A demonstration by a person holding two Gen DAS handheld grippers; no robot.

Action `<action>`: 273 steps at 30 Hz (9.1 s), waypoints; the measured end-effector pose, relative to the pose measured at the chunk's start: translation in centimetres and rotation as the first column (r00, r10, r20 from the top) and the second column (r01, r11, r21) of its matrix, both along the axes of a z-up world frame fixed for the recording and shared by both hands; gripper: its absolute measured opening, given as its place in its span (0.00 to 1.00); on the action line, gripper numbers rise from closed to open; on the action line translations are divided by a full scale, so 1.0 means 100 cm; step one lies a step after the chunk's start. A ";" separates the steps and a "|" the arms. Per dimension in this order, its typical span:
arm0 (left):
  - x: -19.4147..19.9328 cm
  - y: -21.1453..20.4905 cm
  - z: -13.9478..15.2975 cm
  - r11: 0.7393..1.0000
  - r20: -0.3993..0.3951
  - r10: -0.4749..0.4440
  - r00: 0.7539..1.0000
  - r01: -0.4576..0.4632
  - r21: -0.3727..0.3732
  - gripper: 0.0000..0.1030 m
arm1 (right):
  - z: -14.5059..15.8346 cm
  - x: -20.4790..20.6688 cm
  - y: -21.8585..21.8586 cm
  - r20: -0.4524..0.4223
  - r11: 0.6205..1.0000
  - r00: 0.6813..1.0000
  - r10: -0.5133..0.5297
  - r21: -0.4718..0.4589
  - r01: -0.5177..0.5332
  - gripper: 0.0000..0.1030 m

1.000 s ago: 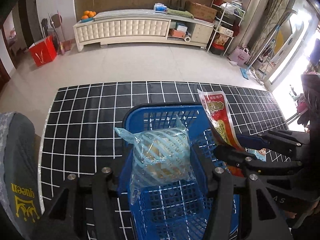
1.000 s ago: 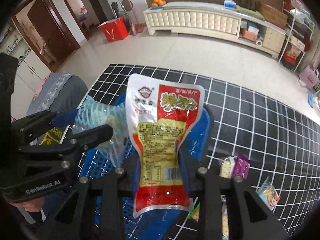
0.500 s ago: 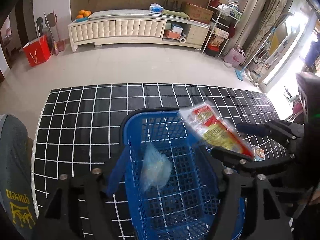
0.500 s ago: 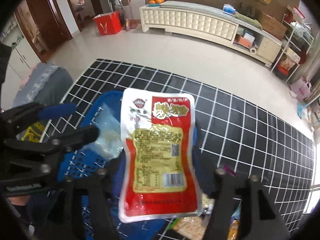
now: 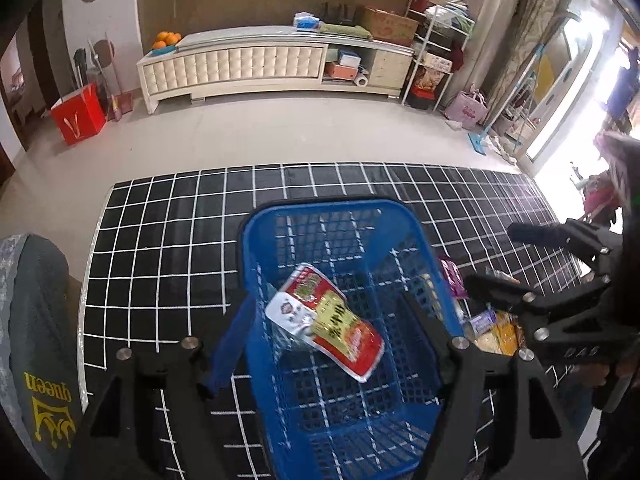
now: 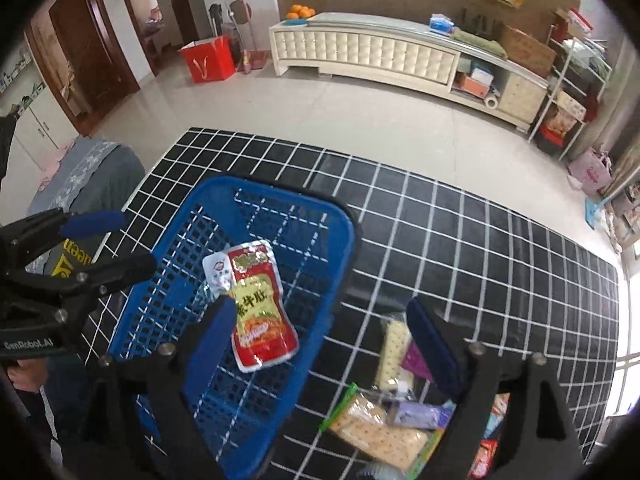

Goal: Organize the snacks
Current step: 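Carry the red pouch over the blue basket and open the right tool, then grasp the orange wrapped stick snack with the right tool, then grasp the blue 'Dan Huang Su' pastry bag with the left tool, then lower the orange stick snack into the basket and open the right tool, then lower the blue pastry bag into the basket and open the left tool, then move the right tool toward the cracker packs and purple pouch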

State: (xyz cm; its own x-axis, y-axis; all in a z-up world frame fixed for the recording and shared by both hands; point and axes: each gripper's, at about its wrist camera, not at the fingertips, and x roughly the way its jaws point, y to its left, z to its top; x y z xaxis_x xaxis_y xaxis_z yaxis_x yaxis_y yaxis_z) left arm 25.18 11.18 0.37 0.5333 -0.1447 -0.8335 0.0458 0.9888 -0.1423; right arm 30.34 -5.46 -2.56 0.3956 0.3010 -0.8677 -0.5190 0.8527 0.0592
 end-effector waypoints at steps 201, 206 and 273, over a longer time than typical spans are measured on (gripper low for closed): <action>-0.006 -0.039 -0.041 0.990 -0.042 -0.108 0.993 0.111 0.086 0.62 | -0.020 -0.004 -0.015 -0.106 0.998 0.992 -0.063 0.019 0.065 0.83; 0.011 -0.046 -0.054 0.986 -0.071 -0.128 0.989 0.135 0.095 0.62 | -0.031 0.001 -0.024 -0.121 0.996 0.989 -0.081 0.017 0.083 0.83; -0.112 -0.173 -0.049 0.995 0.051 -0.063 0.997 0.059 0.078 0.80 | -0.050 -0.073 -0.183 -0.168 0.992 0.985 -0.026 0.117 0.046 0.83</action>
